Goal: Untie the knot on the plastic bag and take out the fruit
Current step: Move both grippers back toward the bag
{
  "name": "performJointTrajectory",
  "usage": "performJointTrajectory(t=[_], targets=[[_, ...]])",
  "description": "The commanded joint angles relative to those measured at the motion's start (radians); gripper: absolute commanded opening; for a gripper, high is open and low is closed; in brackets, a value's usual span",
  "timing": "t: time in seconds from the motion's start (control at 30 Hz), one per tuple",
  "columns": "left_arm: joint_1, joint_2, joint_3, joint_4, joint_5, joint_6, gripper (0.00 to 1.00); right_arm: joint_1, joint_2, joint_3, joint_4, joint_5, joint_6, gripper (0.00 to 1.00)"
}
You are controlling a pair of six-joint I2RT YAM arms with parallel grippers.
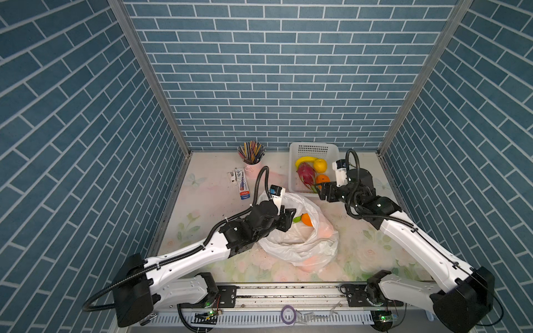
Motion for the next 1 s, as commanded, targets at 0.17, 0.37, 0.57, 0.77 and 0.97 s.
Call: performJointTrajectory(t=[0.17,0.37,0.57,0.77,0.97], targets=[[-0.032,0.108,-0.004,0.031,-0.012,-0.091,0.50,0.163,-0.117,-0.129,-0.173,-0.058,-0.012,0.88],[-0.031,0.168,-0.028,0.089,0.035,-0.100,0.50,0.260,-0.045,-0.192,-0.177,0.061,0.010,0.86],[-0.032,0.205,-0.043,0.147,0.078,-0.087,0.51,0.289,0.024,-0.215,-0.228,0.344,0.090,0.66],[-0.032,0.292,-0.028,0.240,0.121,-0.068,0.53,0.290,-0.036,-0.308,-0.097,0.350,0.081,0.30],[-0.031,0.388,0.014,0.279,0.086,-0.071,0.64,0.288,-0.031,-0.308,-0.066,0.317,0.101,0.23]])
